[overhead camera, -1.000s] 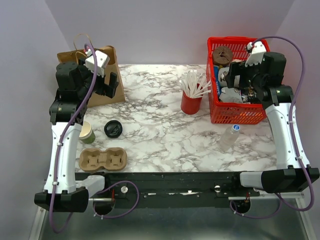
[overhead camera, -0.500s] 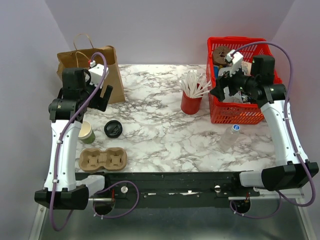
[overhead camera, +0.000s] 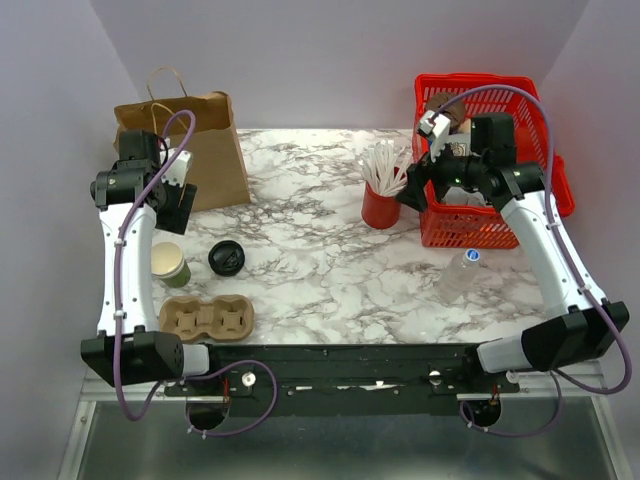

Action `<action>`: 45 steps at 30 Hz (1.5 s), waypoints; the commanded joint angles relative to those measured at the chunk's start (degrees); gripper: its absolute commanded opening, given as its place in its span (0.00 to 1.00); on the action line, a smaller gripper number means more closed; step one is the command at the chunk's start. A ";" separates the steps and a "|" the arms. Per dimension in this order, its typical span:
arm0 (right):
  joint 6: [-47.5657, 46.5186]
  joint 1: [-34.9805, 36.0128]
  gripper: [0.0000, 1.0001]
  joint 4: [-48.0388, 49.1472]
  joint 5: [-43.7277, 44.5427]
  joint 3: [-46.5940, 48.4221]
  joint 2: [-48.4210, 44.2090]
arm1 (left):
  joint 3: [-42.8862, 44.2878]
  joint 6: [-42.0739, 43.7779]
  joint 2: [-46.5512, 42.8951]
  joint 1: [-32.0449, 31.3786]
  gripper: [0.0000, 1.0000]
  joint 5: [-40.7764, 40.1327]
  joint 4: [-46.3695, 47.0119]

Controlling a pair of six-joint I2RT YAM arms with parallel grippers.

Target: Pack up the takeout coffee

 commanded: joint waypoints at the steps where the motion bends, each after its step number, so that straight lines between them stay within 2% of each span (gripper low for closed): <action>1: 0.15 1.21 1.00 -3.48 -2.84 3.78 2.43 | 0.72 0.64 0.81 0.64 0.76 5.79 -8.25; 11: -1.70 5.96 1.00 -8.41 -2.13 4.32 3.40 | -7.63 0.98 -2.18 0.64 0.75 5.63 -4.38; 21: -1.17 6.84 1.00 -13.43 -1.87 9.76 7.09 | -2.72 0.46 -0.78 0.56 0.74 6.24 -8.06; 25: -1.43 7.28 1.00 -14.13 -0.82 9.68 7.27 | -3.50 0.02 -0.42 0.64 0.72 5.98 -7.81; 34: -1.08 8.86 1.00 -16.93 2.43 10.03 8.84 | -4.64 0.90 1.86 0.64 0.67 -1.23 -6.75; 41: -2.57 9.39 1.00 -22.39 6.30 14.42 12.80 | -10.34 1.86 3.35 0.64 0.66 -1.06 -6.93; 45: -2.58 9.74 1.00 -24.50 6.57 17.58 14.74 | -15.01 2.65 2.39 0.56 0.66 -1.14 -2.55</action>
